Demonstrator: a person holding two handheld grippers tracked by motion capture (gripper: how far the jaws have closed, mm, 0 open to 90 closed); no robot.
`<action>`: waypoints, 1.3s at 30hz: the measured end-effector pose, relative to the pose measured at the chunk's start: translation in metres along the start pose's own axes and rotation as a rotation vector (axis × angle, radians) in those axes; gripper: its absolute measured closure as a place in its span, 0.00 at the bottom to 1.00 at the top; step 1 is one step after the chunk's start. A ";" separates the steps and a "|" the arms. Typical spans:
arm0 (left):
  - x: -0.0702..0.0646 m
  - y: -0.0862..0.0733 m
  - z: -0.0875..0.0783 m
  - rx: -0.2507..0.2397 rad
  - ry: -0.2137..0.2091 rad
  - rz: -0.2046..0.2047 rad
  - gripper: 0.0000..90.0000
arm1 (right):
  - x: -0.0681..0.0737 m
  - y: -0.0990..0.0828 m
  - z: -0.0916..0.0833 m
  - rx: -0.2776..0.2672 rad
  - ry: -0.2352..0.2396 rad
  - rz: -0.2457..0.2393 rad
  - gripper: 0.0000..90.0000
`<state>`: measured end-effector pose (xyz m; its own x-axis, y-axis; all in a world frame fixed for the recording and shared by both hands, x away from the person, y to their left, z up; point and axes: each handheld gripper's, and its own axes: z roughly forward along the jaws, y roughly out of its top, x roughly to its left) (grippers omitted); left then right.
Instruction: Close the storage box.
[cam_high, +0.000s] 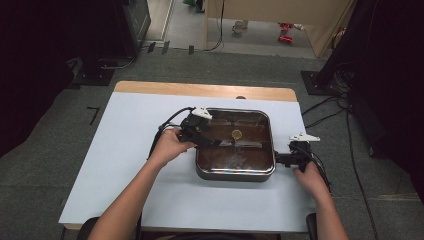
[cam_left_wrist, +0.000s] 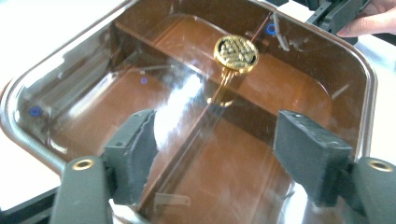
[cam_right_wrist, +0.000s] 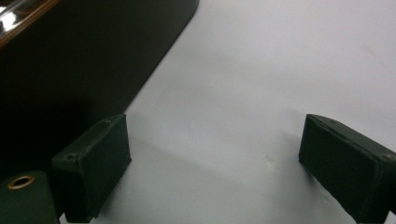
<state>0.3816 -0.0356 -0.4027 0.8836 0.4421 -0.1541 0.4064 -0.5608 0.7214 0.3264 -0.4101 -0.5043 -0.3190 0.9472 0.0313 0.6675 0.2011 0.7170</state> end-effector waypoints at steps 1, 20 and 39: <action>0.000 -0.002 -0.003 -0.011 0.009 -0.011 0.31 | 0.000 0.000 0.000 0.000 0.000 -0.001 0.09; -0.001 -0.063 -0.049 -0.124 0.184 -0.119 0.25 | 0.000 0.000 0.000 -0.001 0.001 0.002 0.09; -0.009 -0.136 -0.045 -0.096 0.303 -0.079 0.26 | -0.001 0.000 0.000 -0.004 0.004 0.004 0.09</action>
<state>0.3077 0.0680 -0.4686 0.7348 0.6781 -0.0150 0.4346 -0.4537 0.7780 0.3266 -0.4108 -0.5044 -0.3192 0.9470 0.0374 0.6662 0.1961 0.7196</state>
